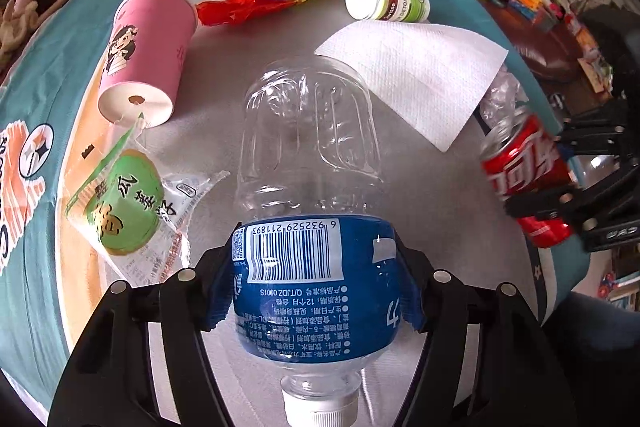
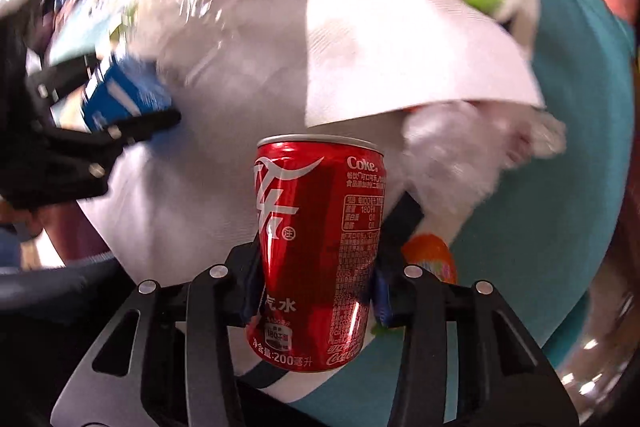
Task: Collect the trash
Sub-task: 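Carry the bottle and can over the bin and open both tools to drop them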
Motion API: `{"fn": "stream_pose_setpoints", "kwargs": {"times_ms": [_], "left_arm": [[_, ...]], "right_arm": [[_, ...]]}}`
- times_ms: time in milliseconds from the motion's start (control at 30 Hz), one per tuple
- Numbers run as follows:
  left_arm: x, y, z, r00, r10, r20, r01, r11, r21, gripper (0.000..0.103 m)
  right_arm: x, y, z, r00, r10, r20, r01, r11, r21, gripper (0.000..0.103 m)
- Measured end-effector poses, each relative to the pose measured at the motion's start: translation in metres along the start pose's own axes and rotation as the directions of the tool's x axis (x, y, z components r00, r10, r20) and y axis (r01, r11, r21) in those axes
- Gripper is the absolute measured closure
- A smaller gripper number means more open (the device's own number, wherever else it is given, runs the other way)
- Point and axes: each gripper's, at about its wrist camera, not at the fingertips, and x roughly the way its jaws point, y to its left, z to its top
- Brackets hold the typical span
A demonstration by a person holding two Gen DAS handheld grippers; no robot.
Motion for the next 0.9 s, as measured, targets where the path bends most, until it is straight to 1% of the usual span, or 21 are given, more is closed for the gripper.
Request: {"fn": "stream_pose_setpoints", "kwargs": {"times_ms": [67,100,200,300,367,433,500,667,767,900], "left_arm": [[-0.005,-0.001,0.000,1.000,0.007,0.002,-0.007,1.000,-0.008,0.037],[-0.007,-0.002,0.001,1.000,0.010,0.005,-0.010,1.000,-0.008,0.037],[-0.019,-0.007,0.003,1.000,0.011,0.024,-0.011,1.000,-0.005,0.037],[-0.030,-0.015,0.008,0.999,-0.005,0.041,0.005,1.000,0.002,0.037],[-0.036,-0.024,0.012,0.999,-0.018,0.052,0.017,1.000,0.017,0.037],[-0.043,-0.037,0.018,0.997,-0.036,0.064,0.034,0.999,0.043,0.037],[-0.047,-0.050,0.024,0.996,-0.044,0.076,0.039,0.997,0.070,0.037],[-0.052,-0.094,0.044,0.994,-0.065,0.090,0.052,0.988,0.142,0.037],[-0.050,-0.129,0.056,0.991,-0.096,0.093,0.075,0.976,0.202,0.037],[-0.045,-0.181,0.068,0.987,-0.134,0.083,0.105,0.952,0.286,0.037]], "right_arm": [[-0.012,-0.005,-0.005,0.999,0.012,0.037,-0.014,0.999,0.040,0.062],[-0.020,-0.006,-0.014,0.999,0.021,0.049,-0.023,0.998,0.053,0.062],[-0.034,-0.011,-0.027,0.996,0.031,0.089,-0.039,0.996,0.081,0.062],[-0.050,-0.025,-0.046,0.990,0.039,0.133,-0.058,0.988,0.143,0.062],[-0.061,-0.044,-0.051,0.986,0.043,0.164,-0.076,0.977,0.197,0.062],[-0.073,-0.067,-0.062,0.979,0.040,0.200,-0.092,0.962,0.257,0.062],[-0.087,-0.081,-0.080,0.971,0.034,0.236,-0.110,0.942,0.318,0.062],[-0.113,-0.123,-0.128,0.948,-0.012,0.317,-0.144,0.875,0.463,0.062],[-0.127,-0.146,-0.156,0.935,-0.047,0.351,-0.154,0.839,0.522,0.062],[-0.134,-0.170,-0.188,0.921,-0.090,0.378,-0.164,0.793,0.587,0.062]]}}
